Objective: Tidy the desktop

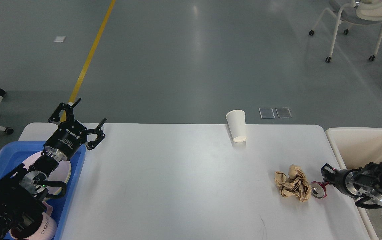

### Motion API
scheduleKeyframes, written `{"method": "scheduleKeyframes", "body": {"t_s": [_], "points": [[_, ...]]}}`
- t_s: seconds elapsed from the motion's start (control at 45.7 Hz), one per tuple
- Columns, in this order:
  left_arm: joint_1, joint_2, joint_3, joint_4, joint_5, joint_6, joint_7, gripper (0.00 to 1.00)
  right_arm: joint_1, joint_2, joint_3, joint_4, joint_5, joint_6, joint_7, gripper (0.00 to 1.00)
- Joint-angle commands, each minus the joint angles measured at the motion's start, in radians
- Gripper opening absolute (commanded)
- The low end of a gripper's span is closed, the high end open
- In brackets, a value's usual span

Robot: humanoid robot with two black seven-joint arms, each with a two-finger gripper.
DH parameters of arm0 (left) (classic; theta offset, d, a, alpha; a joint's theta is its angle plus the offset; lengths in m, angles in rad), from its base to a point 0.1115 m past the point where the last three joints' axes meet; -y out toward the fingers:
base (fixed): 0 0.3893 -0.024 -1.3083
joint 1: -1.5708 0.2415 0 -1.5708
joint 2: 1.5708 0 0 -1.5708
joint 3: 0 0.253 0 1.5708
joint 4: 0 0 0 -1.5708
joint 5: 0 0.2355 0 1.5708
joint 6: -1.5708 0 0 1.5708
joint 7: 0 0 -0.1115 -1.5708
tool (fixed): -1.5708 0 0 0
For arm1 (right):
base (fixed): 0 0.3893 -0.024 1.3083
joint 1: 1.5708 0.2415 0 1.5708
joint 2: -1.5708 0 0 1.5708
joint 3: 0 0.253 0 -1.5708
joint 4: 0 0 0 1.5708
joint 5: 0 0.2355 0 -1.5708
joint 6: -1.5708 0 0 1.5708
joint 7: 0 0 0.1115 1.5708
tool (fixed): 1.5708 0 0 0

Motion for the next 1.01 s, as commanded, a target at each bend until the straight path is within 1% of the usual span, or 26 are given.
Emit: {"method": "scheduleKeyframes", "body": {"t_s": [0.0,0.066,0.131,0.219,0.329,0.35,0.46,0.482,0.548,0.613,0.701,0.832,0.92,0.986], "points": [[0.0,0.0,-0.001,0.0,0.0,0.0,0.0,1.0,0.016,-0.003,-0.002,0.003,-0.003,0.015,0.007,0.0],[0.0,0.0,-0.001,0.0,0.0,0.0,0.0,1.0,0.038,-0.015,-0.014,0.02,-0.01,0.035,0.018,0.0],[0.0,0.0,-0.001,0.0,0.0,0.0,0.0,1.0,0.102,-0.043,-0.028,0.025,-0.015,0.079,0.032,0.0],[0.0,-0.002,-0.001,0.0,0.0,-0.002,0.0,1.0,0.196,-0.128,-0.072,0.052,-0.048,0.176,0.047,0.0],[0.0,0.0,0.001,0.0,0.0,0.0,0.0,1.0,0.36,-0.219,-0.124,0.109,-0.134,0.283,0.075,0.0],[0.0,0.0,-0.001,0.0,0.0,0.0,0.0,1.0,0.462,-0.274,-0.155,0.149,-0.189,0.332,0.078,0.0],[0.0,0.0,0.001,0.0,0.0,0.0,0.0,1.0,0.723,-0.382,-0.204,0.23,-0.324,0.48,0.087,0.0],[0.0,0.0,-0.001,0.0,0.0,0.0,0.0,1.0,0.844,-0.415,-0.218,0.255,-0.382,0.566,0.099,0.0],[0.0,0.0,-0.001,0.0,0.0,-0.002,0.0,1.0,1.033,-0.451,-0.232,0.275,-0.47,0.694,0.121,0.0],[0.0,0.0,-0.001,0.0,0.0,0.0,0.0,1.0,1.171,-0.462,-0.235,0.279,-0.548,0.774,0.142,0.0],[0.0,0.0,-0.001,0.0,0.0,0.0,0.0,1.0,1.253,-0.462,-0.236,0.276,-0.64,0.811,0.167,0.0],[0.0,0.0,-0.001,0.0,0.0,0.0,0.0,1.0,1.254,-0.465,-0.236,0.269,-0.728,0.807,0.17,0.0],[0.0,0.0,-0.001,0.0,0.0,0.0,0.0,1.0,1.222,-0.471,-0.253,0.25,-0.742,0.785,0.17,0.0],[0.0,0.0,-0.001,0.0,0.0,0.0,0.0,1.0,1.153,-0.492,-0.278,0.194,-0.743,0.732,0.172,0.0]]}}
